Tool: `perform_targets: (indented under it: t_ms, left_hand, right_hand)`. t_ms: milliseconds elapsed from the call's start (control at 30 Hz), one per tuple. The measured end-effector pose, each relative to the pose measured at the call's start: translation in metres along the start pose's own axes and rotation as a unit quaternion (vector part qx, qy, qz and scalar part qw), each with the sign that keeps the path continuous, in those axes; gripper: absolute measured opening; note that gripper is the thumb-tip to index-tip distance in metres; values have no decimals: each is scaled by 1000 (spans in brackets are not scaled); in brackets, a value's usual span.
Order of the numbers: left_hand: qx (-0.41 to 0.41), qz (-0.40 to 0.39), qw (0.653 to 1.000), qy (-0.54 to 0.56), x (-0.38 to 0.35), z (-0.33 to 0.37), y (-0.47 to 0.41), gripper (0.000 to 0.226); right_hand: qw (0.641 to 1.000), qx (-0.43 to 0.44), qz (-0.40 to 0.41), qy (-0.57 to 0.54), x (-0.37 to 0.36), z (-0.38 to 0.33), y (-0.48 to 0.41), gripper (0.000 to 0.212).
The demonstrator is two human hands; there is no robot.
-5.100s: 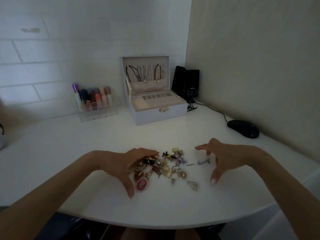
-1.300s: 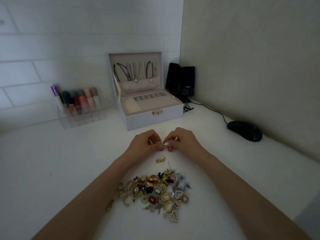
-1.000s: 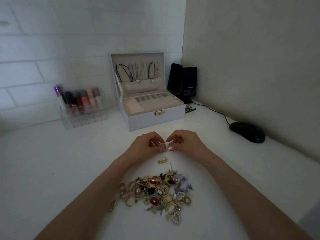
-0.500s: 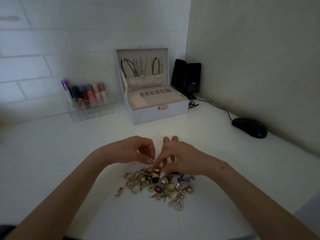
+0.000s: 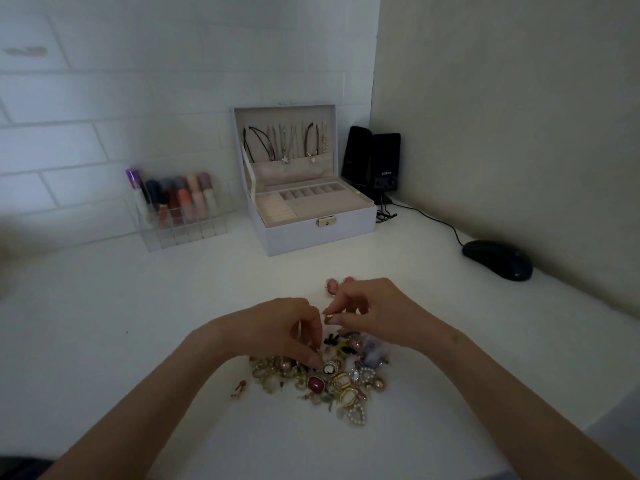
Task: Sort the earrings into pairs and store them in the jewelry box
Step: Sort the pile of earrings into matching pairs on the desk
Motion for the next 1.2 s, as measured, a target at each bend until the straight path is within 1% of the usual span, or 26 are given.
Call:
perform_targets:
  t_ms: [33,167,233,267,367,433,533,600,700,767,867,933,1000,1100,1200]
  left_hand:
    - [0,-4,1000,0,0,0,-1,19]
    - [2,4,1000,19,1,-2,-2,18]
    - [0,4,999,38,1,-1,-2,18]
    - [-3,4,999,47,1,-1,-2,19]
    - [-7,9,999,42,4,-3,-2,23]
    - [-11,5,1000,25,6,-6,-2,23]
    - [-16,7,1000,18,9,-10,-2,16]
    - [-30,29,999,4,12,-12,-3,9]
    - [-49,61,996,-33,12,-12,-7,12]
    - [-53,94,994,-25,14,-12,-7,14]
    - [-40,160,983,82,21,-13,-7,15]
    - [-20,195,972,130,26,-17,-8,16]
    - [-8,217,964,157,29,-19,-11,15]
    - [0,227,956,186,29,-22,-14,10]
    - [5,229,948,219,27,-24,-15,6]
  right_hand:
    - [1000,1,0,-1,0,1,1,8]
    - [1000,5,-1,-20,1,2,4,26]
    - [999,7,8,-37,1,3,4,30]
    - [999,7,15,-48,2,3,4,28]
    - [994,-1,56,-98,8,5,3,13]
    - [986,-13,71,-151,12,6,4,11]
    - [970,-29,66,-231,13,9,4,11]
    - [967,-40,61,-246,12,11,3,11]
    - [972,-39,65,-224,12,11,3,11]
    - [975,-33,76,-206,15,11,3,12]
    - [975,-30,106,-194,22,15,2,16]
    - [973,-39,123,-190,25,19,2,17]
    - [981,-50,125,-136,27,22,2,15]
    - [996,-55,65,-36,18,17,2,12]
    - [996,-45,31,74,8,12,2,14]
Point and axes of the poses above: each hand's wrist, its own y-axis away from the middle knuckle, its own x-axis out of the back of the hand, z = x × y, the point moved 6 cm from there along -y, towards the middle knuckle, and after that the axes turned 3 degrees about -x, right-handed, at the moved point
